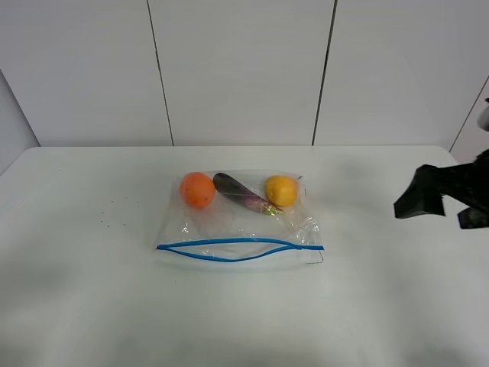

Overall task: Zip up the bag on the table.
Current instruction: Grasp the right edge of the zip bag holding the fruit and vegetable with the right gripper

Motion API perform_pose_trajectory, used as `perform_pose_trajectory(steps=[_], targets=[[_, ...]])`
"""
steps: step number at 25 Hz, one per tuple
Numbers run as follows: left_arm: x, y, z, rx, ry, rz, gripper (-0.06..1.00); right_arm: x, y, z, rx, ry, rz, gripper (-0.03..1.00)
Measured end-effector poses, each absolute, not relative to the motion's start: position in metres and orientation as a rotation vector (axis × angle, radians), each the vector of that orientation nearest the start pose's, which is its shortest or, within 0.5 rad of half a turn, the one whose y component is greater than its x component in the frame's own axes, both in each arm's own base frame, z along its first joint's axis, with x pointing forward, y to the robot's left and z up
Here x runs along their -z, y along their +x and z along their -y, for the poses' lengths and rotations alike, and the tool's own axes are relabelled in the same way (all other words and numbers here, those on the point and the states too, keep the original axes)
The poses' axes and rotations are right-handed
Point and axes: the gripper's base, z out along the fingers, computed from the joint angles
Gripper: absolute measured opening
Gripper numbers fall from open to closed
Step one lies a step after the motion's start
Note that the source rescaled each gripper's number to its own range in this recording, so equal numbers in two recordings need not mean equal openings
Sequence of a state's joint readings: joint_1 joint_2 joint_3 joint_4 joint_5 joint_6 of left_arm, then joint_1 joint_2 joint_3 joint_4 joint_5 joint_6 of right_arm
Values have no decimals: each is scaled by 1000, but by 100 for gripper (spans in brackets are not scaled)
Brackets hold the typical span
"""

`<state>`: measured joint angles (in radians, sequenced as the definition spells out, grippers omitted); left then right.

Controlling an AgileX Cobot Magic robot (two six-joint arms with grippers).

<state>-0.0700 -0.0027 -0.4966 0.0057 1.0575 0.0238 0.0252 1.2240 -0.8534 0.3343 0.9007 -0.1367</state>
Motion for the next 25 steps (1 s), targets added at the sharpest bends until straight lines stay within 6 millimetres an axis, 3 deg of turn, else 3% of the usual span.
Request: perform_pose_trajectory(steps=[6, 13, 18, 25], targets=[[-277, -5, -1, 22, 95, -2040, 100, -218, 272, -40, -535, -61, -2765, 100], [-277, -5, -1, 22, 95, -2040, 100, -157, 301, -53, -850, -139, -2761, 100], [-277, -5, -1, 22, 95, -2040, 100, -135, 318, -47, -1056, -90, -2675, 100], [-277, -5, -1, 22, 95, -2040, 100, -119, 351, -52, -1295, -224, -2621, 100]])
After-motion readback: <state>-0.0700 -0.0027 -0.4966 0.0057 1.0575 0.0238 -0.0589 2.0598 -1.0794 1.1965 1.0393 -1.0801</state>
